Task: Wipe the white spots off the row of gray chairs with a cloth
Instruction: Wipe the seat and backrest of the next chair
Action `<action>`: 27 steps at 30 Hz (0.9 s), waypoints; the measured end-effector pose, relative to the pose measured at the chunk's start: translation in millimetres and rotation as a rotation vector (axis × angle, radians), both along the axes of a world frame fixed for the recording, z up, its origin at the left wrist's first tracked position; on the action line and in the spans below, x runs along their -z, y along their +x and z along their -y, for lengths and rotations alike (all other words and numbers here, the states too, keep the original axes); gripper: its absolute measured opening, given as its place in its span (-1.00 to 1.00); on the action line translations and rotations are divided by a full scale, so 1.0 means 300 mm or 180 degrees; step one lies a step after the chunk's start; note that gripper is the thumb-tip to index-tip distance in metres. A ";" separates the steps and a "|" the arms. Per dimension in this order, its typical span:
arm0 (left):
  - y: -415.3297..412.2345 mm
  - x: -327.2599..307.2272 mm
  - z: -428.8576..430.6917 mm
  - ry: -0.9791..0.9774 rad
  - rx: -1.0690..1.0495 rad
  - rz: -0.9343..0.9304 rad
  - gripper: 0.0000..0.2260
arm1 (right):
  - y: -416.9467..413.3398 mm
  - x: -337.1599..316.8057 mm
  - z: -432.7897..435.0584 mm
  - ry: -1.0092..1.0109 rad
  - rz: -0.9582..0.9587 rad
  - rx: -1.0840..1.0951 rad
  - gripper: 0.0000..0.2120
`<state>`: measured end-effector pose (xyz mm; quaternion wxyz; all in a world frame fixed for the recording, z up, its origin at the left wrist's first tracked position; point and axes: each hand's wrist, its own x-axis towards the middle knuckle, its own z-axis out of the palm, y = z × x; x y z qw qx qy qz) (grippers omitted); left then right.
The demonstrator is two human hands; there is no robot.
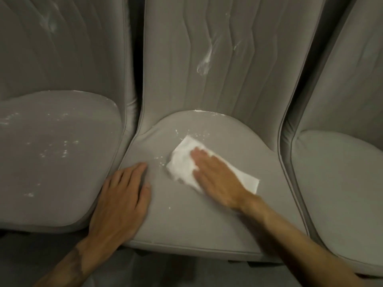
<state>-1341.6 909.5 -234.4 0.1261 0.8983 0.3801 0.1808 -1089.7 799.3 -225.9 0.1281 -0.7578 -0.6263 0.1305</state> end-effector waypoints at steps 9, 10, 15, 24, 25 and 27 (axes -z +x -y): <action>0.003 -0.002 -0.002 0.0030 -0.0033 -0.0057 -0.52 | 0.271 -0.052 -0.088 -0.0272 0.0057 0.1238 -0.45; 0.004 -0.002 -0.003 0.0013 -0.0048 -0.0064 -0.52 | 0.227 -0.043 -0.131 -0.0287 0.0054 0.1228 -0.44; -0.001 -0.003 -0.006 -0.0032 -0.0009 0.0016 -0.52 | 0.044 0.014 -0.168 -0.0119 0.0026 0.0099 -0.41; 0.004 -0.007 0.002 -0.0081 -0.0081 -0.0041 -0.55 | 0.142 -0.022 -0.256 -0.0338 0.0291 0.1002 -0.42; 0.003 -0.006 0.000 -0.0091 -0.0076 -0.0034 -0.55 | 0.084 -0.019 -0.277 -0.0288 0.0219 0.0831 -0.42; -0.001 -0.004 -0.001 -0.0098 -0.0055 -0.0003 -0.55 | -0.010 -0.006 -0.284 -0.0233 0.0148 0.0344 -0.40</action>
